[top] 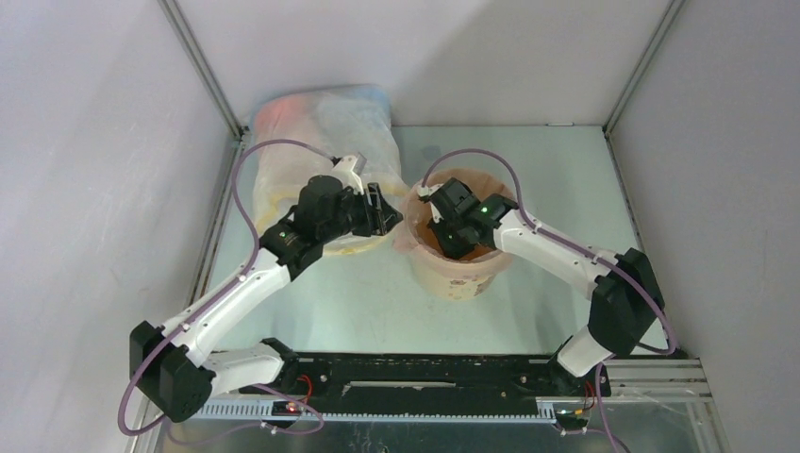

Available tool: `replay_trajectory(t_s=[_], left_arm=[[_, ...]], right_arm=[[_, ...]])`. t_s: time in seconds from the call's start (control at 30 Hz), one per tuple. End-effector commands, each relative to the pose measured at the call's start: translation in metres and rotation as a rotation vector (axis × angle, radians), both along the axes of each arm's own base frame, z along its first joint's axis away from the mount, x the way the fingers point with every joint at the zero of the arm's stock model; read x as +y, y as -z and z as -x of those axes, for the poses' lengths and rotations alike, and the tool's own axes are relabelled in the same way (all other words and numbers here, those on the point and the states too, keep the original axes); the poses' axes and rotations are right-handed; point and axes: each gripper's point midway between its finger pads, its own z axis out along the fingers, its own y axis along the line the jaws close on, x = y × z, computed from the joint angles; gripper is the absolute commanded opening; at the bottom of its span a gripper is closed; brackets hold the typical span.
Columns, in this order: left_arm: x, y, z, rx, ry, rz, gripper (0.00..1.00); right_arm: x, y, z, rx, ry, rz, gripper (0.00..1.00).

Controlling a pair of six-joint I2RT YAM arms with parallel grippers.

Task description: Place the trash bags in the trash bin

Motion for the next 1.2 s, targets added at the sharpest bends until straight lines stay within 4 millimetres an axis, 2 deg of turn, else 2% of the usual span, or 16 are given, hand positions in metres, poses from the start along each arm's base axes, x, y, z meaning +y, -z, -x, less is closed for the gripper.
replay_trajectory(t_s=[0.0,0.4,0.73,1.03,1.1,1.17], left_arm=[[-0.01,-0.019,-0.002,-0.049,0.033,0.026,0.59],[-0.014,-0.016,-0.003,-0.042,0.04,0.027,0.6],[-0.008,-0.032,0.002,-0.077,0.028,0.045,0.62],[-0.003,-0.05,0.003,-0.092,0.006,0.047,0.79],[-0.004,-0.051,0.001,-0.08,0.008,0.033,0.8],[-0.007,-0.045,-0.001,-0.045,0.013,-0.004,0.76]], right_arm=[[0.006,0.017,-0.004,-0.004,0.024,-0.001,0.0],[0.007,0.078,0.004,0.083,0.01,0.034,0.0],[0.011,0.115,0.009,0.15,0.003,0.04,0.0],[0.01,0.108,0.009,0.135,0.005,0.027,0.0],[0.011,0.103,0.01,0.128,0.002,0.017,0.0],[0.012,0.099,0.009,0.119,0.004,0.007,0.0]])
